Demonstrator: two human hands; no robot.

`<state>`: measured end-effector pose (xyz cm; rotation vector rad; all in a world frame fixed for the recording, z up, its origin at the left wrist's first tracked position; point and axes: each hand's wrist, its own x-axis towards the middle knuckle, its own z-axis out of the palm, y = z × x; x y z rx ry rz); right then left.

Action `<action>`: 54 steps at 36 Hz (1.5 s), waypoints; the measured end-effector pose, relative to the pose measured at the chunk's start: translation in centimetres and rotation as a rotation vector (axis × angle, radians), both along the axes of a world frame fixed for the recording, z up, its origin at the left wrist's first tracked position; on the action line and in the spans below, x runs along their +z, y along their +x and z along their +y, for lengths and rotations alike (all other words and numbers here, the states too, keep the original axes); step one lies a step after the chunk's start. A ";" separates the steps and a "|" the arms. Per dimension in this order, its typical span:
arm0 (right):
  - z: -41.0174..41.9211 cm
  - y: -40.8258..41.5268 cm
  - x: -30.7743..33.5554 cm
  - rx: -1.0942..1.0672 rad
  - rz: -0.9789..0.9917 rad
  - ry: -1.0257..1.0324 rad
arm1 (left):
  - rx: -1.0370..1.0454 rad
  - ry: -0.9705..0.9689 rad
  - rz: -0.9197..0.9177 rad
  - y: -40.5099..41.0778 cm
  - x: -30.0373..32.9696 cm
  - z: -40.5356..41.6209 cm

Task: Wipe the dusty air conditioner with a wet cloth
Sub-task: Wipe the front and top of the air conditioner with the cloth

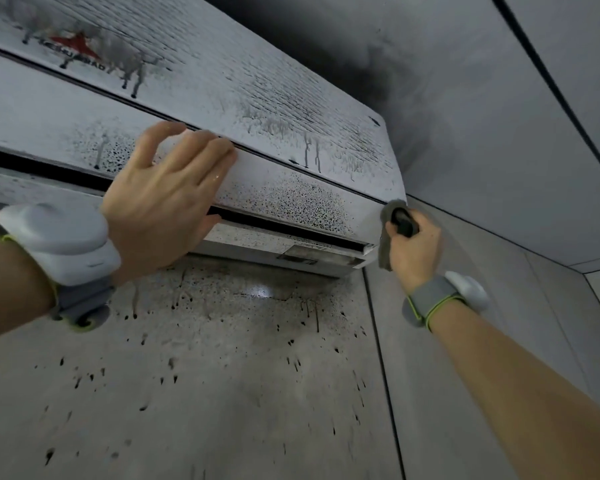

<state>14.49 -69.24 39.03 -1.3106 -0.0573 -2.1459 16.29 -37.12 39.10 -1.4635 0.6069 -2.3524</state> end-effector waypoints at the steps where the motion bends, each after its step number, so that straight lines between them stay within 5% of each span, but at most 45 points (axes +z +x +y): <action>1: 0.0 0.0 0.1 -0.002 -0.003 0.007 | 0.004 0.005 -0.011 -0.1 0.1 0.1; 10: 2.9 2.7 -5.2 -0.243 -0.037 -0.182 | 0.013 0.071 -0.061 -0.5 1.2 0.8; 19: 2.9 0.3 -1.0 -0.090 -0.080 -0.054 | 0.079 0.092 -0.072 -1.2 1.3 0.8; 27: 3.6 4.5 -6.2 -0.241 -0.036 -0.247 | 0.142 0.122 -0.092 -1.5 1.9 0.5; 38: 5.4 2.5 -1.0 -0.068 -0.214 -0.027 | 0.159 0.135 -0.109 -1.7 2.3 0.6; 46: 6.0 4.0 -5.5 -0.182 -0.071 -0.241 | 0.149 0.120 -0.090 -1.8 2.2 0.5; 54: 6.7 2.0 -1.4 -0.116 -0.123 0.029 | 0.176 0.094 -0.089 -1.9 2.0 0.3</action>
